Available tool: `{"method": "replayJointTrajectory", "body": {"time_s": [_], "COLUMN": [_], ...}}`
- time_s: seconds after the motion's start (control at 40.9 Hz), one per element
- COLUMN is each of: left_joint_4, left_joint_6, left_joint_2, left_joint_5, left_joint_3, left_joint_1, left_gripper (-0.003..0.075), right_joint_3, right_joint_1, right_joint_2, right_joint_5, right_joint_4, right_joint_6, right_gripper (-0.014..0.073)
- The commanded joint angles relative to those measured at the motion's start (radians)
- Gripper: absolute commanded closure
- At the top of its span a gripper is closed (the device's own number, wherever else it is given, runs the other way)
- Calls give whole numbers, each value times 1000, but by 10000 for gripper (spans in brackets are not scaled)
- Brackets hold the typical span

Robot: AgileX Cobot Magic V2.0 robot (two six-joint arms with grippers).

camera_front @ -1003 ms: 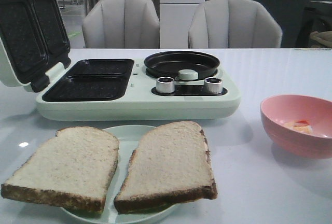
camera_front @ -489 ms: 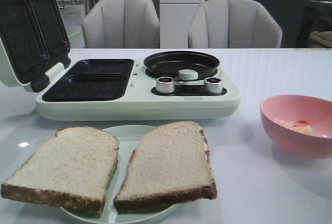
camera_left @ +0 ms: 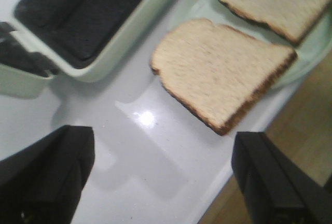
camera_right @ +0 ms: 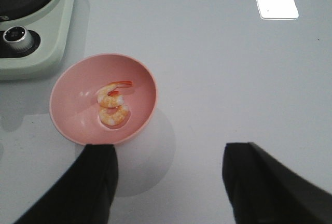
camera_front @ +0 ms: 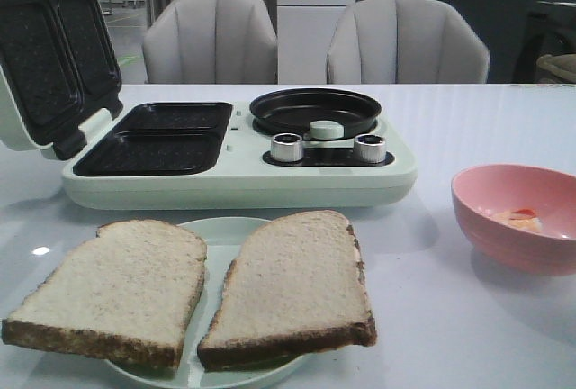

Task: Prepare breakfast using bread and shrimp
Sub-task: 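Lower the left gripper and grasp the bread slice nearest it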

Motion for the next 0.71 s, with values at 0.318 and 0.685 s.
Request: {"method": "replayJointTrajectory", "body": {"time_s": [0.318,0.685], "left_joint_4": [790,1172], "left_joint_6": [-532,-949], "left_joint_2": [415,704], "left_joint_5": [-15,41], "left_joint_3": [17,11], "left_joint_1": [-359,-361], "left_gripper": [139,139], "right_joint_3": [-27,-27], "right_joint_1": [-4,-4], "right_joint_2": [10,10], "right_joint_5": [-78,-78], "right_joint_4": [-8,-8], "right_joint_6": [-6,-6], "right_gripper": [51,51]}}
